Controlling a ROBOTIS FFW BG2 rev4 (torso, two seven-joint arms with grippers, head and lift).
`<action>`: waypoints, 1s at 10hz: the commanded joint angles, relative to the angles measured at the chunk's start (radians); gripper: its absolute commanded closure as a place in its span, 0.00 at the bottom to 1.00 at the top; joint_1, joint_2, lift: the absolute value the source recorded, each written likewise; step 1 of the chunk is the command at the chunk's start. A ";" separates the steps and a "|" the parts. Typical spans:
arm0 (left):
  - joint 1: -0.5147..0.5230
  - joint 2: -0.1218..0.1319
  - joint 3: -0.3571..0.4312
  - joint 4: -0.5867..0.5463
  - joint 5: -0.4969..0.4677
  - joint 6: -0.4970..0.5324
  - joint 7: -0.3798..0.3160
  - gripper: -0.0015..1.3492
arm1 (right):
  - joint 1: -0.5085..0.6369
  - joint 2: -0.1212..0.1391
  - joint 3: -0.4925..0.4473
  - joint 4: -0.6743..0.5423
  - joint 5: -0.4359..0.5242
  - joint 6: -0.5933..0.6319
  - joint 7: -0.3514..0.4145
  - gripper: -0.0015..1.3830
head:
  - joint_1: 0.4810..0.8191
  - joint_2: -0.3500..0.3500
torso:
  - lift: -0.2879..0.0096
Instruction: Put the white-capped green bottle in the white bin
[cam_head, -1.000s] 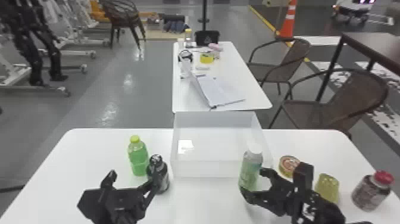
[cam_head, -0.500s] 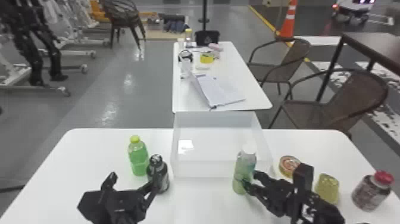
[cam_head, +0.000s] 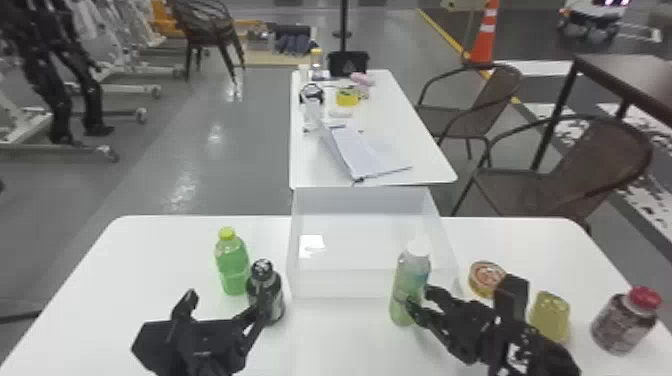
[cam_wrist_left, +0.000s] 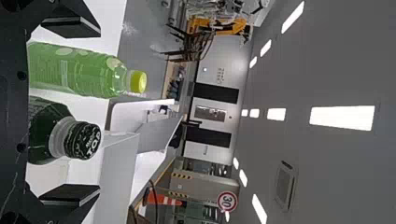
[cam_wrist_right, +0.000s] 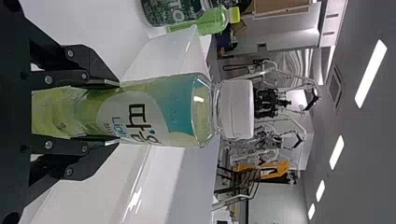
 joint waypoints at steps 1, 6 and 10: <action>0.001 0.000 0.000 0.001 0.001 -0.001 0.000 0.09 | 0.020 0.006 -0.020 -0.052 0.001 0.007 -0.005 0.61 | 0.20 0.50 | 0.63; 0.000 0.002 -0.003 0.005 0.001 -0.002 0.000 0.09 | 0.042 0.014 -0.037 -0.236 -0.039 0.047 -0.038 0.61 | 0.20 0.50 | 0.63; 0.000 0.000 -0.003 0.006 0.004 -0.002 0.000 0.09 | 0.026 0.021 -0.040 -0.316 -0.087 0.018 -0.087 0.61 | 0.20 0.50 | 0.63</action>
